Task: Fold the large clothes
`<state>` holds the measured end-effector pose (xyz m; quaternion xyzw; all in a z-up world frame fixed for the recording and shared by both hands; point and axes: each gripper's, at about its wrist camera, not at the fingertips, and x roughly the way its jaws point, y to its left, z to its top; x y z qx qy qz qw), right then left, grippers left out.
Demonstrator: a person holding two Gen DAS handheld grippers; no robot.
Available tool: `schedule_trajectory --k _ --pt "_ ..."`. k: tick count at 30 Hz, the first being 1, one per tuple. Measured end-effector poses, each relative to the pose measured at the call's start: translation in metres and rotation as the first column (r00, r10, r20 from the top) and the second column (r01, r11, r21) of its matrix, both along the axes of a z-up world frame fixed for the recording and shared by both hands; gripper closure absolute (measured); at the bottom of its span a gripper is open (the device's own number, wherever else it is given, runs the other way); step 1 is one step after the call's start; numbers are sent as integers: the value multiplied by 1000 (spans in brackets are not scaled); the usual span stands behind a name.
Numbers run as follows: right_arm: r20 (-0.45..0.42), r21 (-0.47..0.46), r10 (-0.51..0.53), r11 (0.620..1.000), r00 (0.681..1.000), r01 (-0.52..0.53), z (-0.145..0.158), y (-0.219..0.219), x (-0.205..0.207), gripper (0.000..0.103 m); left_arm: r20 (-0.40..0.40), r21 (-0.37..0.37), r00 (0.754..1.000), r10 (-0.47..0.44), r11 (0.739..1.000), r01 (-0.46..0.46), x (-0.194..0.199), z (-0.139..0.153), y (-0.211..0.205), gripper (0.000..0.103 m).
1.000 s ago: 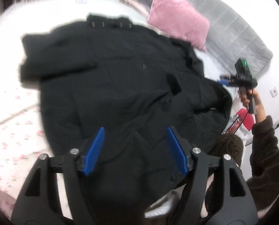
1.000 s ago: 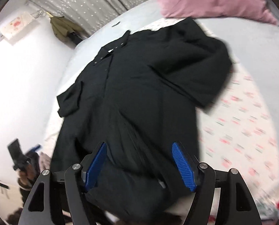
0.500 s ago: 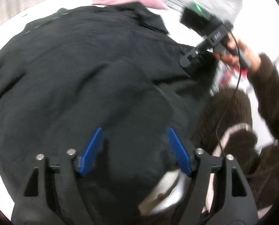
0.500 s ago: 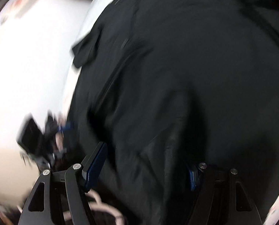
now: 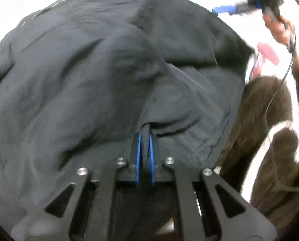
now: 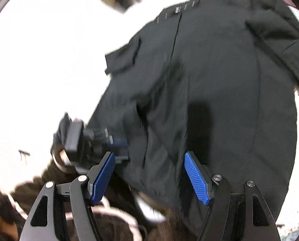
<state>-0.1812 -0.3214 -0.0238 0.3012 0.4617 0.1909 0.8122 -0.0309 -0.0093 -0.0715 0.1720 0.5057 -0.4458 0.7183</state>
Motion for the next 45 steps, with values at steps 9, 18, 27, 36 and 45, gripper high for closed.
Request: schedule_trajectory --k 9,18,27,36,45 --pt "-180 42 -261 961 948 273 -60 -56 51 82 -67 -314 996 64 946 -81 0 82 58 95" --pt "-345 8 362 924 866 -382 -89 135 57 83 -131 -277 988 -77 960 38 -10 77 42 93" --pt "-260 -102 176 973 949 -209 -42 79 55 73 -114 -204 967 -229 958 203 -20 63 20 63" --pt "-120 -205 -16 979 993 -9 -14 81 126 42 -204 -30 978 -41 999 35 24 -13 -10 47" --pt "-77 -414 -141 905 987 97 -40 114 191 35 -15 49 999 -48 998 49 1 25 10 25"
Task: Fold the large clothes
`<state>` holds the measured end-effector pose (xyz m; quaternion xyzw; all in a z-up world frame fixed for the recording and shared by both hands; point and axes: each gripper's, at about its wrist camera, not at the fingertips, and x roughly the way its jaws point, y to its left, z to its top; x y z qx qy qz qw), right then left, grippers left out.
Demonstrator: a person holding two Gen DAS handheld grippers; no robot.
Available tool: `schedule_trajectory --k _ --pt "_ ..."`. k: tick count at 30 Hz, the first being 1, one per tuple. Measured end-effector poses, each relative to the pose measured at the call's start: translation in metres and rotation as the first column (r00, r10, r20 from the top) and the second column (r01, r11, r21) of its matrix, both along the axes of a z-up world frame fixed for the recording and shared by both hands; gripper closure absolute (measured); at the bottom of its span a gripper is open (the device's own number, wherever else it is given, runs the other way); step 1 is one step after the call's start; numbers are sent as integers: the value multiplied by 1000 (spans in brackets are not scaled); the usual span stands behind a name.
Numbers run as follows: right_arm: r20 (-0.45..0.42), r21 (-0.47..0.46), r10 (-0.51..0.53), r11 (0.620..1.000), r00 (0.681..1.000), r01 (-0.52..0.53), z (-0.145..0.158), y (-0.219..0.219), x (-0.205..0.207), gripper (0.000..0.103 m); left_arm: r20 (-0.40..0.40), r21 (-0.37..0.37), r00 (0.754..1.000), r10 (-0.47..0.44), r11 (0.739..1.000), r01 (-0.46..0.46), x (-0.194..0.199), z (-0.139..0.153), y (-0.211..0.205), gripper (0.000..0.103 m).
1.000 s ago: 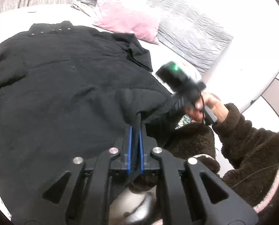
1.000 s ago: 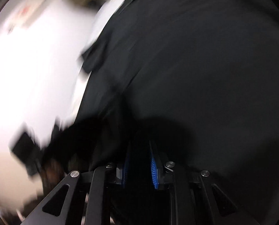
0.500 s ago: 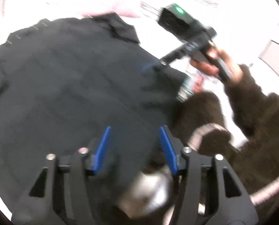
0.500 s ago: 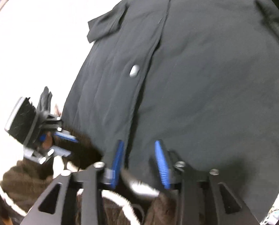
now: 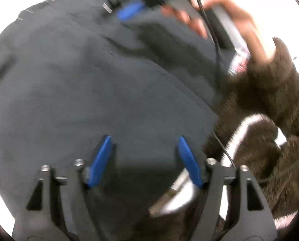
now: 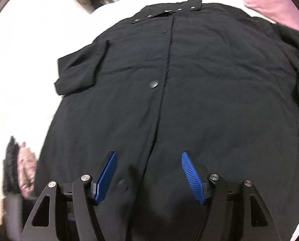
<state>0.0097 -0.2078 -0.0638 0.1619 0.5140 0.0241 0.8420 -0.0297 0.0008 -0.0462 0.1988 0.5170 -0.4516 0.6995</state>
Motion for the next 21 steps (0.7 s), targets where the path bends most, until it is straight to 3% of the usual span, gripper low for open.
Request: schedule_trajectory --k 1,4,7,9,13,18,21 --pt "17 -8 -7 1000 1000 7 0 3 2 34 38 2 999 32 999 -32 7 7 2 19" --pt "59 4 -26 1000 998 26 7 4 10 34 188 18 971 151 987 -157 42 27 8 17" --pt "129 -3 -67 998 989 68 21 7 15 31 342 56 905 252 956 -287 89 30 14 14" --pt "188 -69 -79 993 979 93 28 9 17 30 399 76 870 289 935 -345 113 21 18 14" --pt "220 -33 -139 988 966 150 26 -1 24 28 407 79 844 349 907 -413 165 0 19 14" --pt "232 38 -213 977 949 209 19 -17 34 28 464 116 816 345 889 -442 201 -43 -1 14" --pt "239 80 -228 973 944 215 19 -23 40 28 455 78 799 394 876 -476 227 -56 4 15"
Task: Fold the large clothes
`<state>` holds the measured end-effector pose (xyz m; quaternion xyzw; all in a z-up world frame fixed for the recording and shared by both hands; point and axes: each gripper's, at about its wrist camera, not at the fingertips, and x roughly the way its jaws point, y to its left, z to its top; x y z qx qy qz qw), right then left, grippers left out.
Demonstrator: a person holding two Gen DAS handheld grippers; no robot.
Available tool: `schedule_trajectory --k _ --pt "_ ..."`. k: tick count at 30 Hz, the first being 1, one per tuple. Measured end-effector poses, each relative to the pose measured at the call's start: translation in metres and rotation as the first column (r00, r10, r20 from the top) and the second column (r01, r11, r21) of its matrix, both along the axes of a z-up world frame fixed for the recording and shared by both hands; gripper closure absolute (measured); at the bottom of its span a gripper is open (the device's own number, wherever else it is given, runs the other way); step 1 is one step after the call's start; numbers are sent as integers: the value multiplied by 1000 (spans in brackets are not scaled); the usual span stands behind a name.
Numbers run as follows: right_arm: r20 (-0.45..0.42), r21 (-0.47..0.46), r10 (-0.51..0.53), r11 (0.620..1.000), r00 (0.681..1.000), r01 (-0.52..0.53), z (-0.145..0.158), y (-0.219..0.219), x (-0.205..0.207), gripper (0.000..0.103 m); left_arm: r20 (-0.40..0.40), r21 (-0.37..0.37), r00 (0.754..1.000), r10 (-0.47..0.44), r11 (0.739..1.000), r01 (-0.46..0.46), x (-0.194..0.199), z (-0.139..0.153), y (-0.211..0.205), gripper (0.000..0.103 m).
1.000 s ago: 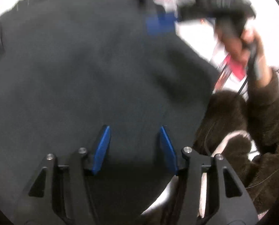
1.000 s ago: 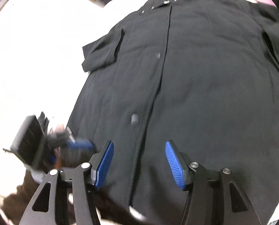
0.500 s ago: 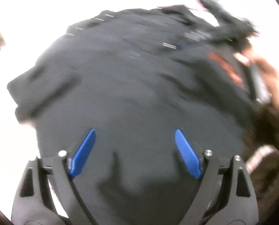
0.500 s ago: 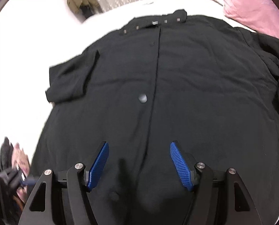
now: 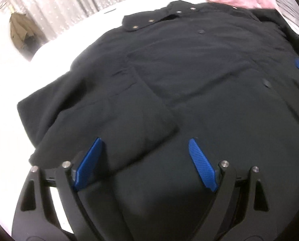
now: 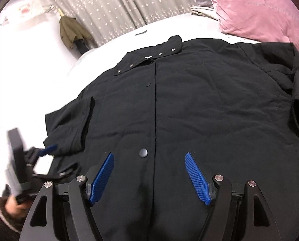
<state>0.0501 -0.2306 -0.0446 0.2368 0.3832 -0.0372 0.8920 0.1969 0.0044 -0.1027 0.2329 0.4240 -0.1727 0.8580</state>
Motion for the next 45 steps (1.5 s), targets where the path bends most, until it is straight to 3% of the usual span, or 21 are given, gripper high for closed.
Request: schedule_trajectory --k 3,4,5,7,9,10,13,16,17,20,21,23,26,28,31,36,38,39,41,42,45 --pt "17 13 0 1000 1000 0 0 -3 5 28 10 -77 1000 23 997 -22 10 5 10 37" --pt "16 10 1 1000 1000 -1 0 -3 6 28 -4 -119 1000 14 993 -15 11 10 13 64" --pt "13 4 3 1000 1000 -3 -1 -3 9 28 -4 -134 1000 20 991 -20 9 17 17 78" --pt "7 -8 3 1000 1000 -3 -3 -4 12 28 48 -173 998 34 985 -25 5 40 30 86" --pt "0 -13 -5 1000 1000 5 -6 -6 14 28 111 -215 991 73 975 -48 6 68 50 90" --pt "-2 -12 -9 1000 1000 9 -7 -7 15 28 141 -243 984 110 967 -73 7 85 67 98" --pt "-13 -8 -16 1000 1000 16 -11 -9 17 28 189 -322 951 244 930 -175 18 124 127 98" --pt "-17 -13 -18 1000 1000 18 -12 -8 17 28 183 -376 908 376 881 -288 24 143 189 98" --pt "-16 -17 -18 1000 1000 17 -12 -8 16 28 169 -403 885 433 850 -339 24 147 218 98" --pt "-14 -26 -15 1000 1000 14 -12 -6 17 28 92 -442 886 455 816 -373 19 141 259 95" --pt "-15 -25 -13 1000 1000 13 -12 -5 18 28 89 -438 888 451 819 -372 12 139 263 89" --pt "-13 -18 -10 1000 1000 10 -12 -3 19 28 83 -419 907 414 840 -345 1 130 262 42" --pt "2 10 13 1000 1000 -13 -11 2 22 28 74 -400 951 299 883 -246 6 108 224 34" --pt "9 -2 29 1000 1000 -29 -10 8 23 28 38 -366 981 190 916 -163 9 90 190 34" --pt "10 -22 57 998 998 -57 -9 17 25 28 9 -293 999 54 955 -49 8 64 143 34" --pt "4 -37 85 996 996 -84 -12 24 30 28 18 -155 992 -121 980 123 -1 27 73 33" --pt "0 -36 89 995 996 -88 -14 24 33 28 25 -96 989 -143 985 144 -2 17 56 34" --pt "-2 -37 88 995 996 -88 -14 24 34 28 32 -54 989 -144 988 146 -3 10 47 41" --pt "-4 -40 85 996 996 -85 -16 25 35 28 58 -1 987 -148 989 148 -3 8 38 87" --pt "-7 -41 83 996 997 -83 -17 24 36 28 65 -2 990 -127 992 127 -2 12 39 88" --pt "-9 -38 82 996 997 -82 -17 23 35 27 113 -116 993 -31 992 44 1 46 66 91"
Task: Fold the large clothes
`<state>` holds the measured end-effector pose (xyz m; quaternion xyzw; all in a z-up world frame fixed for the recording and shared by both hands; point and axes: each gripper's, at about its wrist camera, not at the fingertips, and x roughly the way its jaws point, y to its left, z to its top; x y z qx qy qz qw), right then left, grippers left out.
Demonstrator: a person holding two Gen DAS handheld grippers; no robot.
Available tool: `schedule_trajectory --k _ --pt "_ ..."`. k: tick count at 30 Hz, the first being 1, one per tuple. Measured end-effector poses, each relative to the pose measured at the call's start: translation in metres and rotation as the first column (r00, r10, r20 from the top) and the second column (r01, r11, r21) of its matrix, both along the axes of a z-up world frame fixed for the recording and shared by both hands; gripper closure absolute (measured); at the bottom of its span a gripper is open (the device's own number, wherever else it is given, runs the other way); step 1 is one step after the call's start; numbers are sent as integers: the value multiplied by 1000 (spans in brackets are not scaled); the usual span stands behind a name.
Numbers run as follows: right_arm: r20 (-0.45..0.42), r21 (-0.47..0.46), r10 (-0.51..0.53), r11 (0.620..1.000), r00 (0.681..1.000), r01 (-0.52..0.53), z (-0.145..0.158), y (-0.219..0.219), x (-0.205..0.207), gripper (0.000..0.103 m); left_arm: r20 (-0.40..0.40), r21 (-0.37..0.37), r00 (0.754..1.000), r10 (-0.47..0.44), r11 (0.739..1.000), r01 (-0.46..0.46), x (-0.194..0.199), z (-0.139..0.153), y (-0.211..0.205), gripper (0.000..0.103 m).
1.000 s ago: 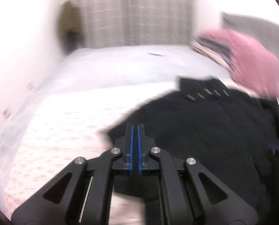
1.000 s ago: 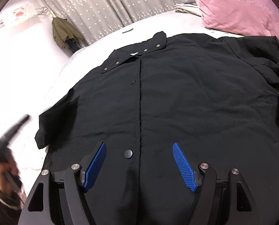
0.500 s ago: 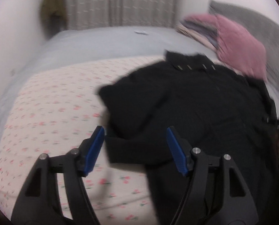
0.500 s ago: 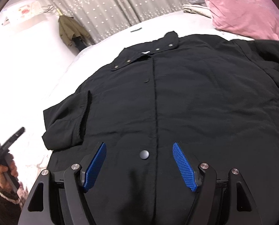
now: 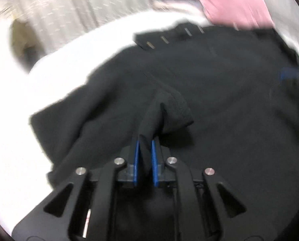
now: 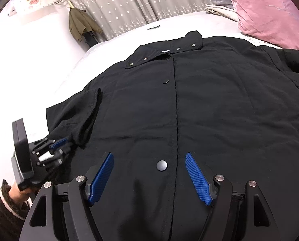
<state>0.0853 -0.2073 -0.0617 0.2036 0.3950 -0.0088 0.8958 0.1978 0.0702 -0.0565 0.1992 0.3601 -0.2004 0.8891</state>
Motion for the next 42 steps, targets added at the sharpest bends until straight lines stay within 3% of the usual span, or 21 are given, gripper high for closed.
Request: schedule_trajectory --k 4,8,11,13,14,15,16,18,21,23,25,29,30,31,33,34,35,36,38,40,42 --pt "4 -3 -7 1000 1000 7 1 -1 -1 27 59 -145 984 167 977 -157 9 56 72 91" --pt "1 4 -8 1000 1000 8 1 1 -1 27 57 -301 930 364 894 -331 16 97 165 91" --pt "7 0 1 1000 1000 -1 2 3 -1 27 30 -399 847 532 783 -478 10 105 239 91" --pt "10 -4 4 1000 1000 -4 3 4 -1 27 -10 -416 733 680 663 -622 4 95 292 82" --pt "10 -5 5 1000 1000 -5 2 4 -1 27 -36 -413 680 732 609 -677 2 87 311 69" --pt "8 -5 4 1000 1000 -4 2 4 -1 27 -86 -409 602 794 523 -748 -4 73 338 62" --pt "7 -5 3 1000 1000 -3 1 3 -1 27 -148 -420 548 823 450 -788 -10 59 363 53" --pt "4 -1 -1 1000 1000 1 0 3 -1 27 -263 -451 503 823 356 -818 -18 34 398 49" --pt "3 -4 -4 1000 1000 4 -1 2 0 27 -393 -483 485 781 274 -832 -23 3 428 46" --pt "-1 -2 -4 1000 1000 4 -2 2 0 27 -427 -484 502 752 279 -830 -12 -10 422 45" --pt "-10 2 -2 1000 1000 2 -5 3 2 27 -437 -490 543 717 317 -812 3 -15 417 45" --pt "-27 -18 3 1000 1000 -3 -10 6 4 27 -408 -419 616 674 462 -782 48 -22 397 45" --pt "-30 -27 4 1000 1000 -5 -10 6 4 27 -415 -405 625 661 480 -778 56 -27 393 45" --pt "-32 -34 6 999 999 -7 -11 7 4 27 -410 -400 631 658 492 -773 63 -29 390 45" --pt "-37 -44 5 999 999 -6 -12 6 4 27 -407 -418 630 661 479 -772 74 -28 387 45" --pt "-40 -49 1 999 999 -3 -13 6 4 27 -421 -425 633 650 475 -771 77 -27 387 57" --pt "-43 -53 -3 999 999 1 -15 4 4 27 -435 -431 647 626 486 -760 80 -27 383 93" --pt "-47 -55 -7 998 999 4 -16 3 5 27 -450 -456 686 572 513 -727 82 -24 376 92" --pt "-56 -54 -11 999 998 8 -19 2 6 27 -348 -453 728 590 574 -682 73 0 359 93" --pt "-67 -48 -15 999 998 11 -23 0 7 27 -200 -493 716 669 563 -663 48 30 356 94" --pt "-73 -53 -13 999 997 9 -24 -1 6 27 -101 -461 636 765 530 -712 39 39 364 94"
